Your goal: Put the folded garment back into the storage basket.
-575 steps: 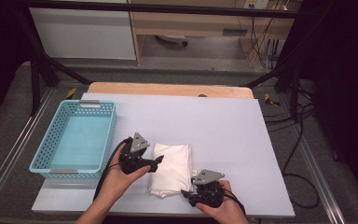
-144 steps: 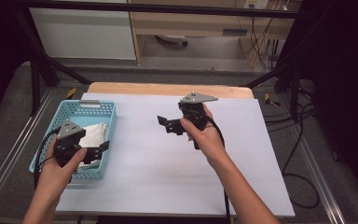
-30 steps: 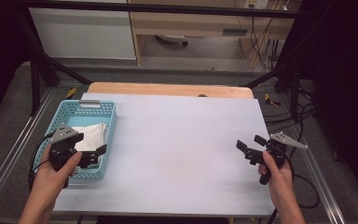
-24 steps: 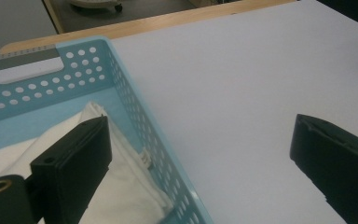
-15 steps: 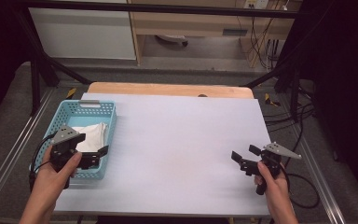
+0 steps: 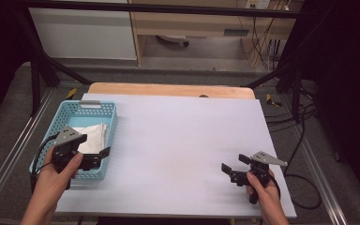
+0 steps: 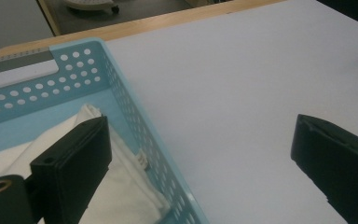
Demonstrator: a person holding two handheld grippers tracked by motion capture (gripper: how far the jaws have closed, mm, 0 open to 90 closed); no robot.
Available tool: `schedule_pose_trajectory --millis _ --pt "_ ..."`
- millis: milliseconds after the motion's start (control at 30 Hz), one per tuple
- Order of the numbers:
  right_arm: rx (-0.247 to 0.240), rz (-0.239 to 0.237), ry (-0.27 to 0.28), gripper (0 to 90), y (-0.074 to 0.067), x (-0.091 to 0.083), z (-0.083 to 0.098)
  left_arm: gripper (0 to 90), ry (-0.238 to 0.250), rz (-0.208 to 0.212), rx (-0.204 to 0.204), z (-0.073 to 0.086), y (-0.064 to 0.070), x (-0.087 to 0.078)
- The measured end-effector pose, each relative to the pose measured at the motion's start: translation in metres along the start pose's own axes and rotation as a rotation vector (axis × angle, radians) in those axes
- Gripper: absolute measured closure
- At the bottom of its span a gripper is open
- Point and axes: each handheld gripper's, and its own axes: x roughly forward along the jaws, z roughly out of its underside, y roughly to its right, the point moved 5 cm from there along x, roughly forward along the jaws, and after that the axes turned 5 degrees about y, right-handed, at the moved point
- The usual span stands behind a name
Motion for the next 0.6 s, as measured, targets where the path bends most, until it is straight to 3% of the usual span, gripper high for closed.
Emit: schedule_pose_trajectory --millis 233,600 --pt "-0.04 -0.039 -0.032 7.1 -0.012 0.009 0.007 4.7 -0.004 0.004 0.003 0.001 0.001 0.003" --pt "-0.089 -0.056 -0.055 7.0 -0.019 0.02 0.011 5.2 -0.013 -0.004 0.002 0.006 -0.006 0.009"
